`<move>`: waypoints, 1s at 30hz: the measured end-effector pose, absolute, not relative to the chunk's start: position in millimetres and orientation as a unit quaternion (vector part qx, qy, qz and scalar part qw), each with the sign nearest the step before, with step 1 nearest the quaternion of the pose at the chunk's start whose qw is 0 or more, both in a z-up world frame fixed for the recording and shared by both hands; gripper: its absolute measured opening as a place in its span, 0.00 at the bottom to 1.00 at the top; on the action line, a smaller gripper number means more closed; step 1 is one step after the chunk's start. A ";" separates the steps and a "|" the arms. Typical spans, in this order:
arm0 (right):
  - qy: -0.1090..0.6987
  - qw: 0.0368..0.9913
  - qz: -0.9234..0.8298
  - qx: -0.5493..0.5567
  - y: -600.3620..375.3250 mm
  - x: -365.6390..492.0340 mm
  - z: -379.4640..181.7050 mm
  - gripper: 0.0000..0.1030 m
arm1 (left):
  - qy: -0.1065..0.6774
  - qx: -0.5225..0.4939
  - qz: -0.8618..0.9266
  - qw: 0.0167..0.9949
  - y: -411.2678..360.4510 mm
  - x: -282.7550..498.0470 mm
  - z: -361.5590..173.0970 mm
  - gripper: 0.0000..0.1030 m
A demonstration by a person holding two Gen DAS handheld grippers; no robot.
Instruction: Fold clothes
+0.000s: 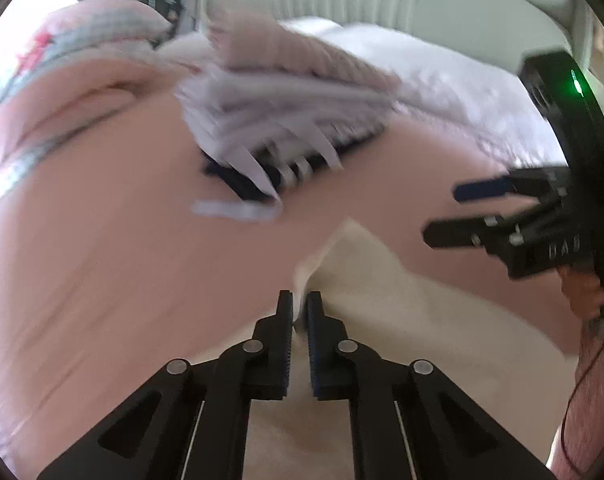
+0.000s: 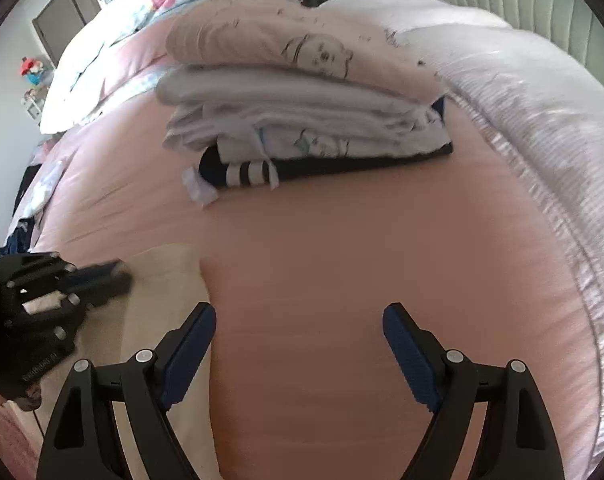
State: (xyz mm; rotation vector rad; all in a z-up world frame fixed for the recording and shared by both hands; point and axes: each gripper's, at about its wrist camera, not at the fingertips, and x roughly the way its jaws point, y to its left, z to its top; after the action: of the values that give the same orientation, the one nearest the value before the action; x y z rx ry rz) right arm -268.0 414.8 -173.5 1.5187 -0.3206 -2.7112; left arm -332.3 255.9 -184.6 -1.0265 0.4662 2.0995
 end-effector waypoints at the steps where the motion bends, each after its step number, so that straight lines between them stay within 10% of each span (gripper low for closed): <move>1: -0.102 0.004 -0.871 0.480 415.2 -268.4 -169.9 0.83 | 0.186 -0.401 0.821 0.361 256.7 -337.0 -184.7 0.04; 15: -0.022 -0.053 -0.880 0.472 381.8 -293.8 -167.9 0.81 | 0.157 -0.432 0.837 0.298 176.3 -332.8 -170.1 0.09; 20: -0.038 0.049 -0.867 0.494 351.7 -290.7 -168.5 0.81 | 0.162 -0.452 0.826 0.294 131.5 -313.4 -186.6 0.55; 23: 0.023 0.066 -0.855 0.514 323.2 -288.1 -178.7 0.81 | 0.141 -0.449 0.825 0.312 120.6 -314.4 -191.2 0.53; 25: 0.053 0.055 -0.847 0.525 313.9 -289.6 -187.0 0.81 | 0.170 -0.441 0.826 0.307 128.5 -317.7 -200.3 0.31; 30: -0.014 -0.042 -0.852 0.521 379.6 -301.0 -180.6 0.81 | 0.207 -0.427 0.864 0.166 128.7 -350.7 -207.7 0.31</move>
State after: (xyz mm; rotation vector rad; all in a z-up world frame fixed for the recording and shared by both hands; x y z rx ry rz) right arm -301.0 379.6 -180.6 1.6828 -0.0462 -2.7513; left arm -350.7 128.7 -207.7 -1.2174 0.5907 2.4613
